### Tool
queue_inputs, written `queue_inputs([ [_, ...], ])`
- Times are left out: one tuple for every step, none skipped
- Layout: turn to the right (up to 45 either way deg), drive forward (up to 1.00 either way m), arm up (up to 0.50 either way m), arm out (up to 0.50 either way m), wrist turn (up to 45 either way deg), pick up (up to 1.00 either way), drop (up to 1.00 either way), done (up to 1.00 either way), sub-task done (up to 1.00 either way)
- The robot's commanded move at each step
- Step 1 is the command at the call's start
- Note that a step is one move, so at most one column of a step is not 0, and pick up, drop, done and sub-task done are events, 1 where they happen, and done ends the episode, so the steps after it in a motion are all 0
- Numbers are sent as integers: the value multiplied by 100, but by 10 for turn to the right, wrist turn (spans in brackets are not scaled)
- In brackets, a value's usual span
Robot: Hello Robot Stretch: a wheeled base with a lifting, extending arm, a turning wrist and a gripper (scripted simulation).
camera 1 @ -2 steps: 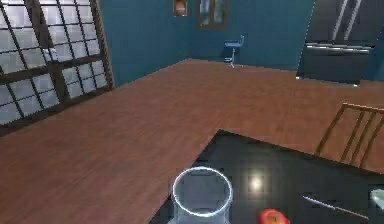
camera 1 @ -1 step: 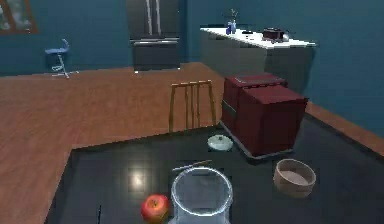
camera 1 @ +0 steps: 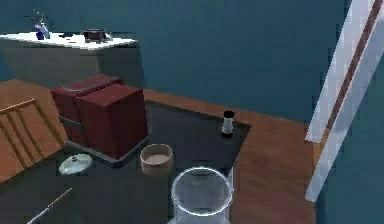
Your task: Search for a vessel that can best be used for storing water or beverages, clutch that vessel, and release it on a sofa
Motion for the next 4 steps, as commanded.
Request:
queue_inputs([
  [270,0,0,0,0,0,0,0,0],
  [0,100,0,0,0,0,0,0,0],
  [0,65,0,0,0,0,0,0,0],
  [450,0,0,0,0,0,0,0,0],
])
